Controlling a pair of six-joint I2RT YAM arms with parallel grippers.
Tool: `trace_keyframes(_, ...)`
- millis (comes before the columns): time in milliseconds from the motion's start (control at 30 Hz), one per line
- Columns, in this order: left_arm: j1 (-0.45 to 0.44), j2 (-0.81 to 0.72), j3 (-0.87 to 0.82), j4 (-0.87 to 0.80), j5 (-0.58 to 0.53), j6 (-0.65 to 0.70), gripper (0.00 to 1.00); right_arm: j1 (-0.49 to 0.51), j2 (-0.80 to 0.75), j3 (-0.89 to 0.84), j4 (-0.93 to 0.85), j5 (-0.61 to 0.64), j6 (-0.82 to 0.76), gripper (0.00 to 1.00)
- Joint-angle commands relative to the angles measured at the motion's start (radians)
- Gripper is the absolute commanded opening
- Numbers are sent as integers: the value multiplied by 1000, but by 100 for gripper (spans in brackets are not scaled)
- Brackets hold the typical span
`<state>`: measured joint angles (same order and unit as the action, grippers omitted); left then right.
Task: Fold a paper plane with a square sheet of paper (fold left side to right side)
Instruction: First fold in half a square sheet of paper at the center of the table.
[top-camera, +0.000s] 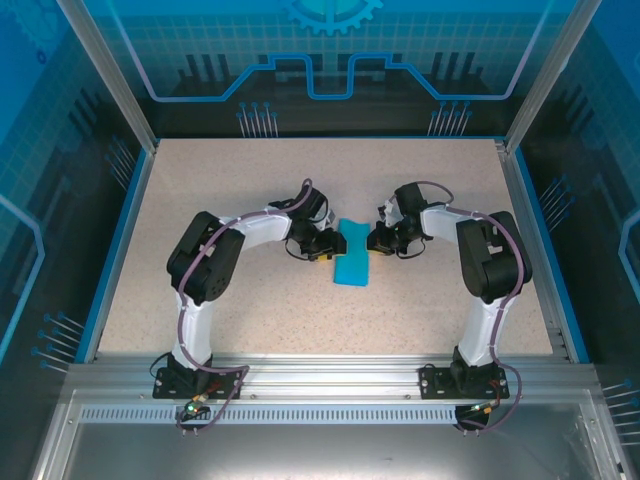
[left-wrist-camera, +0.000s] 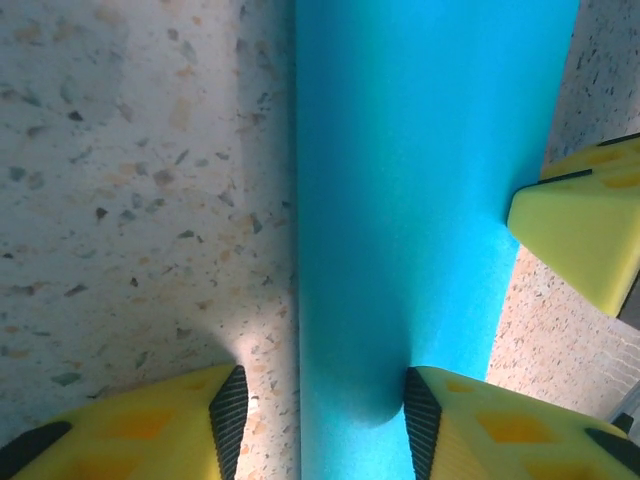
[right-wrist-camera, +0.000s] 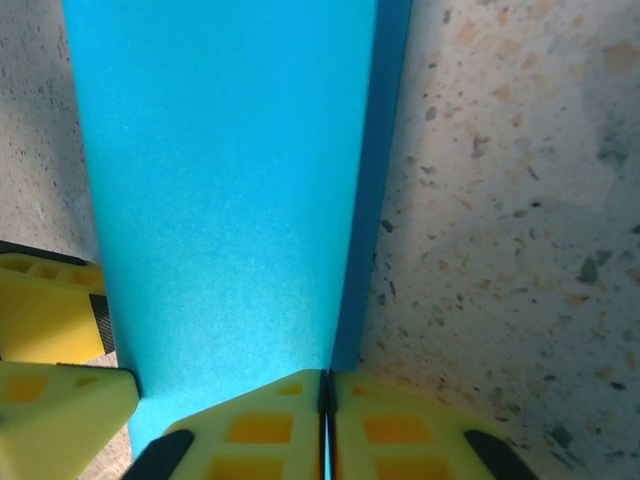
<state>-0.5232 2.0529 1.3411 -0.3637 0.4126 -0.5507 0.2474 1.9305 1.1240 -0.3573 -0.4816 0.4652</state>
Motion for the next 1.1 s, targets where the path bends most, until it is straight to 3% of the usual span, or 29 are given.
trace_keyframes(0, -10, 29, 29, -53, -35, -8, 46, -10, 9, 15, -7, -7, -16, 16)
trace_keyframes(367, -10, 42, 34, -74, -61, -1, 44, -49, -116, -33, -58, 121, -38, 42)
trace_keyframes(1067, -17, 69, 70, -145, -75, 45, 42, -72, -131, -65, -91, 162, -59, 39)
